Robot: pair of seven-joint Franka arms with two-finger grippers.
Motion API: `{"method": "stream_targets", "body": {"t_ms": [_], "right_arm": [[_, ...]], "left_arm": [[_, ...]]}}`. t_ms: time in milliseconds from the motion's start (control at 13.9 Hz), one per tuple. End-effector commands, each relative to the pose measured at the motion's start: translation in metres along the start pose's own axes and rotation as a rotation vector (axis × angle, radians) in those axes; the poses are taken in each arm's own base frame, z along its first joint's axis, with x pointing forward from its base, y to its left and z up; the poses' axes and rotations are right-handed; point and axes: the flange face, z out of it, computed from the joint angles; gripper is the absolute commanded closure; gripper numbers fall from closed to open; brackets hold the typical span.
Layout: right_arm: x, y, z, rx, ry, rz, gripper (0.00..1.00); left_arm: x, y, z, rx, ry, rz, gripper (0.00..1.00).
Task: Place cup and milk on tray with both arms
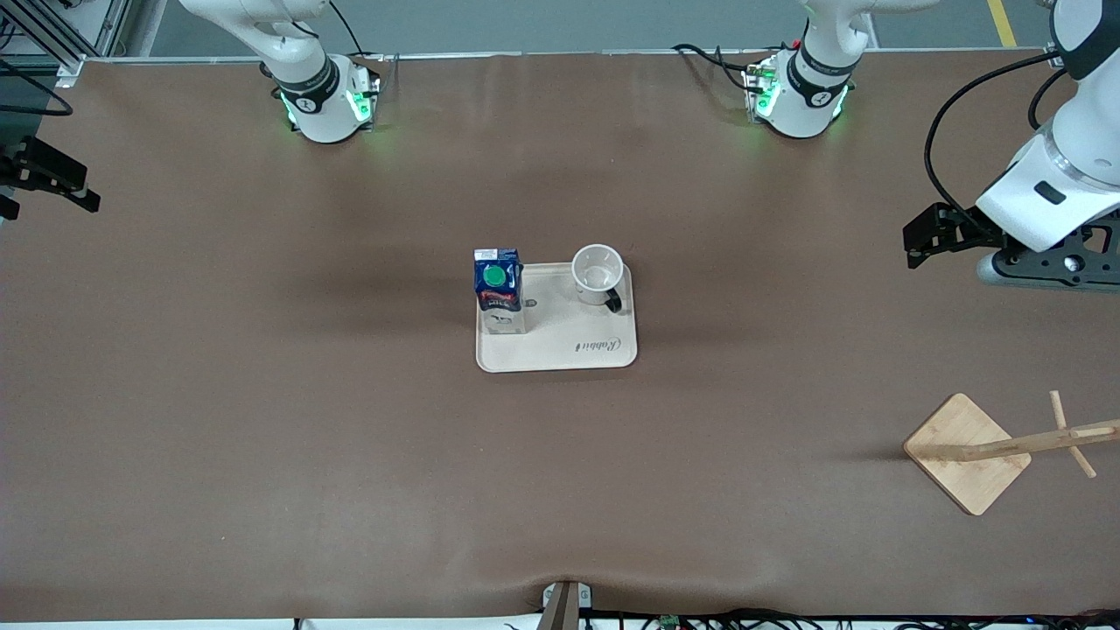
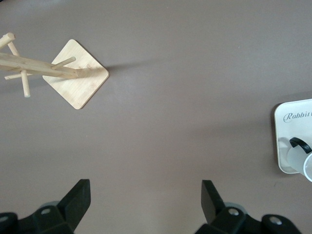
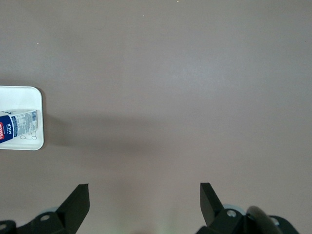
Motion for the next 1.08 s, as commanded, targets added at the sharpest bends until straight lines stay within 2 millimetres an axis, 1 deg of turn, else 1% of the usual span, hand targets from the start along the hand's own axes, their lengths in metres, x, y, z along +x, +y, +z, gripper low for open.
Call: {"method": "stream_targets", "body": {"t_ms": [0,144,432,504,576,865,1009], "right_arm": [[-0.002,-0.001,0.0,0.016,0.0,-0.008,0.0],[-0.002,-0.002,0.0,0.016,0.0,-0.009,0.0],[-0.002,-0.001,0.001,0.017,-0.001,-0.006,0.0],[-0.003,0.005,0.001,0.017,-0.001,0.003,0.0],[-0.003,0.006,0.001,0.017,-0.001,0.004,0.0],[-0.004,0.01,0.0,0.018,0.001,0.014,0.0],[-0.003,0.012,0.003,0.023,-0.002,0.016,0.0]], "left_arm": [[0.0,0.007,-0.005,-0.005,0.009,0.007,0.0],[0.002,0.008,-0.005,-0.003,0.022,0.012,0.0],[0.006,0.002,-0.005,-0.013,0.043,0.003,0.0],[0.006,0.002,-0.005,-0.015,0.049,0.001,0.0],[0.007,-0.001,-0.005,-0.015,0.052,-0.005,0.0],[0.008,-0.003,-0.008,-0.016,0.072,-0.011,0.0],[0.007,-0.009,-0.01,-0.014,0.074,-0.022,0.0]]}}
